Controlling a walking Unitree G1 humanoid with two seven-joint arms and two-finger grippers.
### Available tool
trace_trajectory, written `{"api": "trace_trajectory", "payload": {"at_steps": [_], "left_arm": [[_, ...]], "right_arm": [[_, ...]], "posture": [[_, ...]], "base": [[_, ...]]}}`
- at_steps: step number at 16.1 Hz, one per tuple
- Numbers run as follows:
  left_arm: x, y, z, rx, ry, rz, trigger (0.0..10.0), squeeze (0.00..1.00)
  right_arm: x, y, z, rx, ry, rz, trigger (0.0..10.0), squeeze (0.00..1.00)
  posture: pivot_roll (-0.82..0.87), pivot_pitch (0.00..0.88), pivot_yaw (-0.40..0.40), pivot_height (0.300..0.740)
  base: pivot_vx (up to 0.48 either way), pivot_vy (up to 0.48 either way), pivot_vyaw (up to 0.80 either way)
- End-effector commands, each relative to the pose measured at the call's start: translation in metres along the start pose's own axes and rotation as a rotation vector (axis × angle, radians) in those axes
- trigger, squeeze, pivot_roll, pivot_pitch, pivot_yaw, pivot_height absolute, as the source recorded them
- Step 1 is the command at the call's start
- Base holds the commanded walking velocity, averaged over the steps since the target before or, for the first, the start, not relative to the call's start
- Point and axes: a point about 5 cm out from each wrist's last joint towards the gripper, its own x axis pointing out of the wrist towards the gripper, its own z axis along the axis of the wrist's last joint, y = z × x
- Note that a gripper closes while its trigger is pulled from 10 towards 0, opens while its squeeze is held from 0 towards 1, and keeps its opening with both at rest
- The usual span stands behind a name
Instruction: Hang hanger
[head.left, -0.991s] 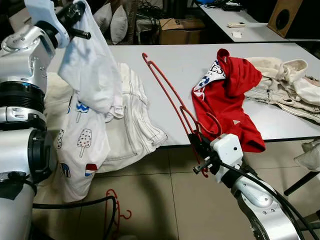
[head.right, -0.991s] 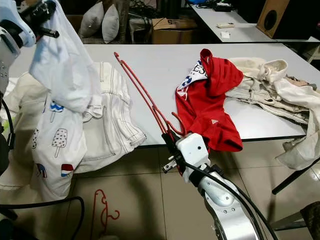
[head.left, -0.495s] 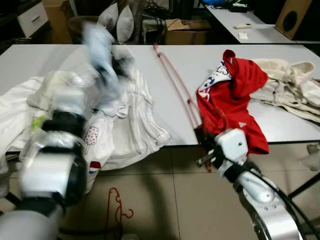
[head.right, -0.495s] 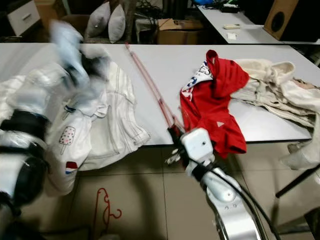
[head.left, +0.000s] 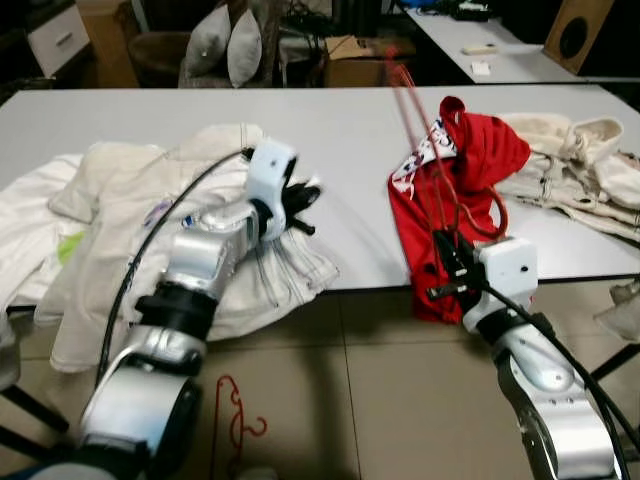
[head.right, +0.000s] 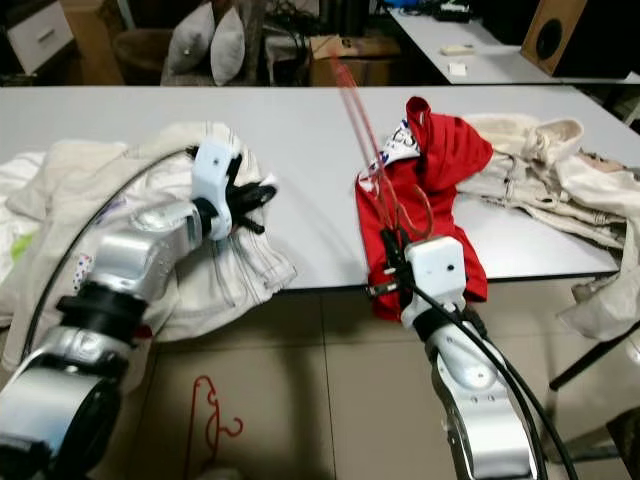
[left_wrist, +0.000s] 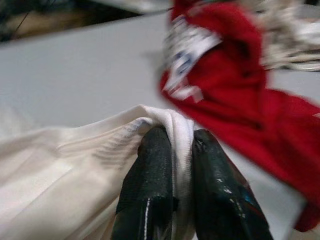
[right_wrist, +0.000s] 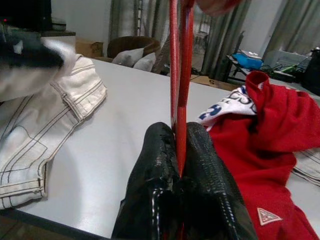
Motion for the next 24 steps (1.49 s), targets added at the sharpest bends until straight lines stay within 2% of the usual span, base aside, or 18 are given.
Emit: {"api": "trace_trajectory", "payload": {"at_steps": [1, 3, 6, 7, 8, 9, 10, 11, 13, 14, 15, 16, 17, 18, 19, 20, 22, 24], "left_arm": [[-0.002, -0.005, 0.0, 0.029, 0.024, -0.044, 10.0, 1.0], [-0.01, -0.002, -0.004, 0.113, 0.088, -0.073, 10.0, 1.0], [-0.03, 0.008, -0.007, 0.352, 0.161, -0.091, 10.0, 1.0], [-0.037, 0.009, -0.01, 0.432, 0.211, -0.115, 10.0, 0.74], [-0.04, 0.014, -0.014, 0.49, 0.265, -0.079, 10.0, 0.75], [-0.043, 0.019, -0.014, 0.503, 0.272, -0.054, 10.0, 0.76], [-0.045, 0.027, -0.008, 0.43, 0.228, -0.008, 10.0, 0.75], [-0.047, 0.032, -0.005, 0.402, 0.208, 0.012, 10.0, 0.74], [-0.057, 0.065, 0.011, 0.415, 0.16, 0.195, 10.0, 0.0], [-0.058, 0.071, 0.013, 0.416, 0.156, 0.227, 10.0, 0.0], [-0.058, 0.077, 0.015, 0.362, 0.147, 0.245, 10.0, 0.27], [-0.056, 0.079, 0.014, 0.323, 0.145, 0.249, 10.0, 1.0], [-0.049, 0.083, 0.007, 0.273, 0.167, 0.272, 10.0, 1.0], [-0.046, 0.086, 0.003, 0.278, 0.19, 0.298, 10.0, 1.0], [-0.044, 0.088, -0.003, 0.261, 0.217, 0.313, 10.0, 0.88], [-0.043, 0.092, -0.006, 0.258, 0.216, 0.355, 10.0, 0.0], [-0.043, 0.095, -0.007, 0.242, 0.183, 0.399, 10.0, 0.0], [-0.048, 0.107, -0.008, 0.268, 0.182, 0.535, 10.0, 0.0]], "right_arm": [[0.001, 0.001, 0.001, 0.018, -0.003, 0.008, 10.0, 0.0], [0.001, 0.003, 0.0, 0.023, -0.003, 0.016, 10.0, 0.0], [0.002, 0.006, -0.001, 0.029, 0.003, 0.035, 10.0, 0.0], [0.002, 0.007, -0.002, 0.029, 0.005, 0.042, 10.0, 0.0], [0.003, 0.009, -0.002, 0.029, 0.006, 0.049, 10.0, 0.0], [0.003, 0.01, -0.002, 0.028, 0.005, 0.056, 10.0, 0.0], [0.003, 0.01, -0.002, 0.028, 0.005, 0.06, 10.0, 0.0], [0.003, 0.01, -0.002, 0.028, 0.005, 0.06, 10.0, 0.0], [0.0, 0.008, -0.002, 0.025, 0.008, 0.061, 10.0, 0.0], [-0.001, 0.008, -0.003, 0.024, 0.009, 0.061, 10.0, 0.0], [-0.002, 0.007, -0.003, 0.022, 0.012, 0.06, 10.0, 0.0], [-0.002, 0.007, -0.004, 0.021, 0.014, 0.058, 10.0, 0.0], [-0.004, 0.008, -0.003, 0.021, 0.013, 0.058, 10.0, 0.0], [-0.006, 0.008, -0.002, 0.022, 0.011, 0.061, 10.0, 0.0], [-0.007, 0.009, -0.002, 0.025, 0.01, 0.075, 10.0, 0.0], [-0.01, 0.01, -0.001, 0.033, 0.009, 0.107, 10.0, 0.0], [-0.014, 0.009, 0.0, 0.03, 0.007, 0.137, 10.0, 0.0], [-0.017, 0.001, 0.0, 0.005, 0.016, 0.119, 10.0, 0.0]], "posture": [[0.1, 0.0, 0.008, 0.74], [0.1, 0.0, 0.007, 0.74], [0.11, 0.0, 0.005, 0.74], [0.11, 0.0, 0.004, 0.74], [0.11, 0.0, 0.002, 0.74], [0.11, 0.0, 0.003, 0.74], [0.1, 0.0, 0.004, 0.74], [0.1, 0.0, 0.004, 0.74], [0.09, 0.0, 0.011, 0.74], [0.09, 0.0, 0.011, 0.74], [0.09, 0.0, 0.018, 0.74], [0.08, 0.0, 0.02, 0.74], [0.08, 0.0, 0.024, 0.74], [0.07, 0.0, 0.03, 0.74], [0.06, 0.0, 0.035, 0.74], [0.06, 0.0, 0.036, 0.74], [0.06, 0.0, 0.039, 0.74], [0.04, 0.0, 0.052, 0.74]], "base": [[0.0, 0.0, 0.0], [0.0, 0.0, 0.0], [0.0, 0.0, 0.0], [0.0, 0.0, 0.0], [0.0, 0.0, 0.0], [0.0, 0.0, 0.0], [0.0, 0.0, 0.0], [0.0, 0.0, 0.0], [0.0, 0.0, 0.0], [0.0, 0.0, 0.0], [0.0, 0.0, 0.0], [0.0, 0.0, 0.0], [0.0, 0.0, 0.0], [0.0, 0.0, 0.0], [0.0, 0.0, 0.0], [0.0, 0.0, 0.0], [0.0, 0.0, 0.0], [0.0, 0.0, 0.0]]}}
